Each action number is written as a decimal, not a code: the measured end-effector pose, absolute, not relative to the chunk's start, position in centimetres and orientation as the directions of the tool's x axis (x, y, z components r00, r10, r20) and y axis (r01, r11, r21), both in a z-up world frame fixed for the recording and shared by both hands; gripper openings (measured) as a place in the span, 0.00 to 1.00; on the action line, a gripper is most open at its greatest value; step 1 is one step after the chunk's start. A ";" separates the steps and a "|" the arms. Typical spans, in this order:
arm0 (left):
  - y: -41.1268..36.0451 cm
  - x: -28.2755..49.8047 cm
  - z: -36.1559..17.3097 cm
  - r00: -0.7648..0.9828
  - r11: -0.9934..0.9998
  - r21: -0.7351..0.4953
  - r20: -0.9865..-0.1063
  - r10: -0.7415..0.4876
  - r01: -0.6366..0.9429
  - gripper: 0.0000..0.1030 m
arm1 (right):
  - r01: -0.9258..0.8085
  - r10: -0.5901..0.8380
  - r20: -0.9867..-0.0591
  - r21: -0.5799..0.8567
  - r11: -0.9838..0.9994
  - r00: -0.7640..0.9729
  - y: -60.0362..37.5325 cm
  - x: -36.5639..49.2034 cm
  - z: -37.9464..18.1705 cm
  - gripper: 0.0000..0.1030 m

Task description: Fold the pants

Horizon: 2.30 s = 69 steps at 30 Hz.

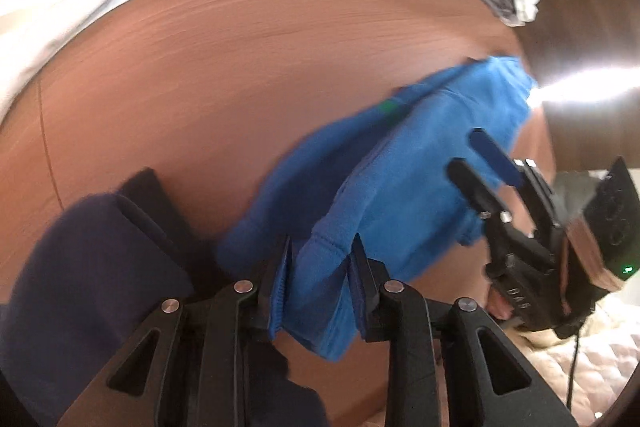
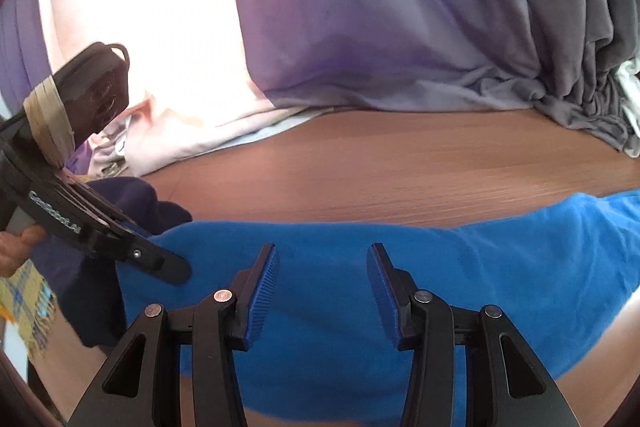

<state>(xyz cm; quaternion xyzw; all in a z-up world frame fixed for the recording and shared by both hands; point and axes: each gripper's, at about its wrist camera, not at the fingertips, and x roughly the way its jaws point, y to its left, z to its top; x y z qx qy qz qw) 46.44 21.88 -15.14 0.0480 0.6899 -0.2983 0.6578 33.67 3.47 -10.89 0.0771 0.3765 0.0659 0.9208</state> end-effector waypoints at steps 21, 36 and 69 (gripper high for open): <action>16.4 45.1 -17.2 0.006 0.823 -0.042 -0.998 -0.055 0.566 0.43 | 0.068 0.144 -0.781 0.232 0.970 0.608 -0.8 37.8 -14.7 0.45; 16.3 37.4 -9.5 0.365 0.800 0.092 -0.916 -0.165 0.593 0.66 | 0.235 -0.110 -0.610 0.129 0.963 0.785 -4.8 27.5 -5.7 0.67; 16.4 32.0 -17.1 0.476 0.826 0.255 -0.879 -0.018 0.503 0.66 | -0.168 0.240 -0.810 0.177 0.970 0.535 -3.5 23.3 -16.4 0.11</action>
